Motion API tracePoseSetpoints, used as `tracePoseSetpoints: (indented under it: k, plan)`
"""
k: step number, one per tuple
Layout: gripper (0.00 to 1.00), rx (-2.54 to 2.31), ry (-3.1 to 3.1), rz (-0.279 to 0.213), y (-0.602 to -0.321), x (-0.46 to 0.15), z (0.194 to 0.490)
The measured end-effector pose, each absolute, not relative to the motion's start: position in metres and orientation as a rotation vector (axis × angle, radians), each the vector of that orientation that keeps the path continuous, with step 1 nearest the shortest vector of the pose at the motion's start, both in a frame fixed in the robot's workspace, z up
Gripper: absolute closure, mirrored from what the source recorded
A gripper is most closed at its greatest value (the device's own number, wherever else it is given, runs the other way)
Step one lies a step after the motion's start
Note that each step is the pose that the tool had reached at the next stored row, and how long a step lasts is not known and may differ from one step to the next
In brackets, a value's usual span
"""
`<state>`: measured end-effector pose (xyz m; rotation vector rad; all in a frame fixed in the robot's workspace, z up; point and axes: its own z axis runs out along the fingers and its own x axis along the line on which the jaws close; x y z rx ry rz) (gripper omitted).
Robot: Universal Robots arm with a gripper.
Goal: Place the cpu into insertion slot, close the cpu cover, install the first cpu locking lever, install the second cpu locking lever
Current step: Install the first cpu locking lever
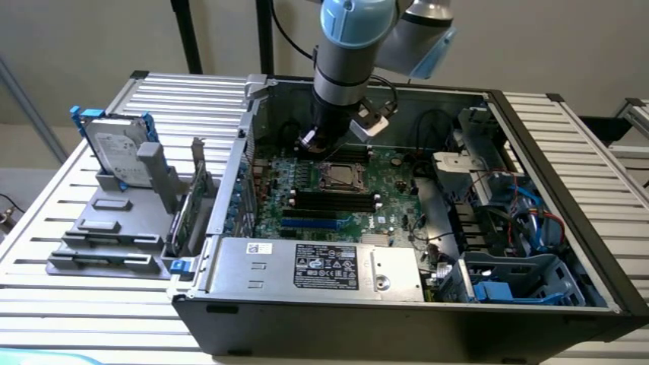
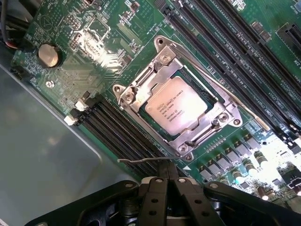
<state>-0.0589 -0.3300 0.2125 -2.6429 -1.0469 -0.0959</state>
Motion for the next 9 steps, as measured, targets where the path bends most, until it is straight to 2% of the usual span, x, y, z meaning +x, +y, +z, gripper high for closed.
tracePoseSetpoints:
  k: [9]
  plan:
    - [0.89,-2.651,-1.051,-0.091,-0.3288,-0.0545,0.211]
